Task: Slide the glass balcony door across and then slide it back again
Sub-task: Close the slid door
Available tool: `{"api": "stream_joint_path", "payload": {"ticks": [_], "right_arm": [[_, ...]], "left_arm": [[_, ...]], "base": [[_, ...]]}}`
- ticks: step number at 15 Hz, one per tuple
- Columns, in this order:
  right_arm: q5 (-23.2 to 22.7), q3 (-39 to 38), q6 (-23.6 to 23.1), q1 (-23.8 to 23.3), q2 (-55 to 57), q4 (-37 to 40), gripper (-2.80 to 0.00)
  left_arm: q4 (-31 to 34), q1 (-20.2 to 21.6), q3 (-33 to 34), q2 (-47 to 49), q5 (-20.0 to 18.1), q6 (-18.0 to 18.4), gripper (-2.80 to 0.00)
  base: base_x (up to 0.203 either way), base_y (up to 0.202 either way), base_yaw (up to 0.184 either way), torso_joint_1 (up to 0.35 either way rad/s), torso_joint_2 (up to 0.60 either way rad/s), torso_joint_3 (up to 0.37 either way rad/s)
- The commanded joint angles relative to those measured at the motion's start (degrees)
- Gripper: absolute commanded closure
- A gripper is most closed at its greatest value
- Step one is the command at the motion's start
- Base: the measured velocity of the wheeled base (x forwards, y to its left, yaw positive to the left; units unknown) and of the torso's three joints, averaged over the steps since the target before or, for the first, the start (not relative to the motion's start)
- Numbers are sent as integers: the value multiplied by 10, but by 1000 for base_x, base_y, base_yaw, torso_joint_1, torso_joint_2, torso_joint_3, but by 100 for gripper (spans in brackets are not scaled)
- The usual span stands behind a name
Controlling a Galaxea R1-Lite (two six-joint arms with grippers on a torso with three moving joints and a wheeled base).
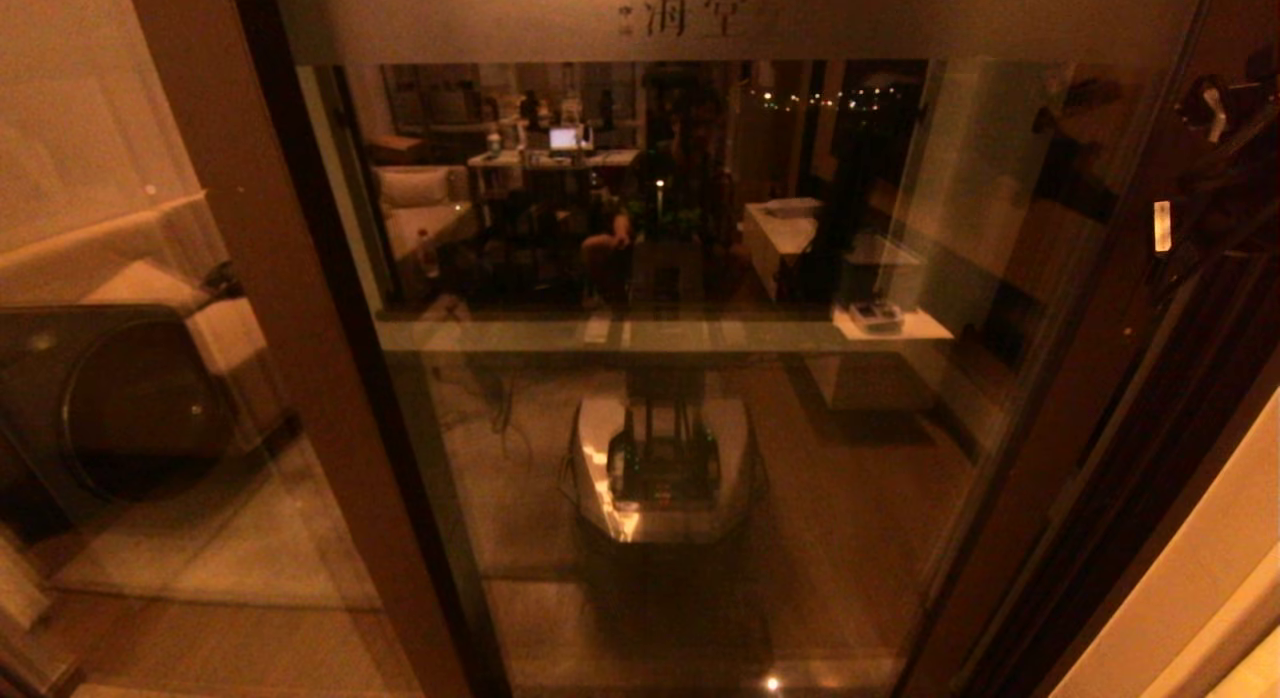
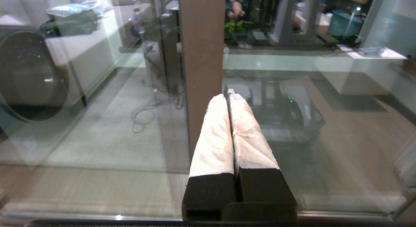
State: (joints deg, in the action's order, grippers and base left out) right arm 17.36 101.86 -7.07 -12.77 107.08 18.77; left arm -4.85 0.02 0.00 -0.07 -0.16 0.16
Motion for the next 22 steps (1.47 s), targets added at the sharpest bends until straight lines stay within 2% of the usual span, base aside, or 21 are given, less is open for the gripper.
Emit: {"api": "stream_joint_path", "payload": {"ticks": [1, 12, 16, 22], "right_arm": [[14, -13, 0, -5, 1, 1, 0], [-1, -5, 25, -11, 13, -3, 0], [0, -5, 25, -11, 41, -50, 0], [0, 2, 25, -16, 60, -60, 0]], "left_arm": [[-1, 0, 19, 1, 0, 0, 0], [-1, 0, 19, 1, 0, 0, 0], [-1, 0, 19, 1, 0, 0, 0], [-1, 1, 19, 1, 0, -1, 0]], "base": [[0, 0, 0, 0, 0, 0], [0, 0, 0, 0, 0, 0], [0, 0, 0, 0, 0, 0], [0, 0, 0, 0, 0, 0]]}}
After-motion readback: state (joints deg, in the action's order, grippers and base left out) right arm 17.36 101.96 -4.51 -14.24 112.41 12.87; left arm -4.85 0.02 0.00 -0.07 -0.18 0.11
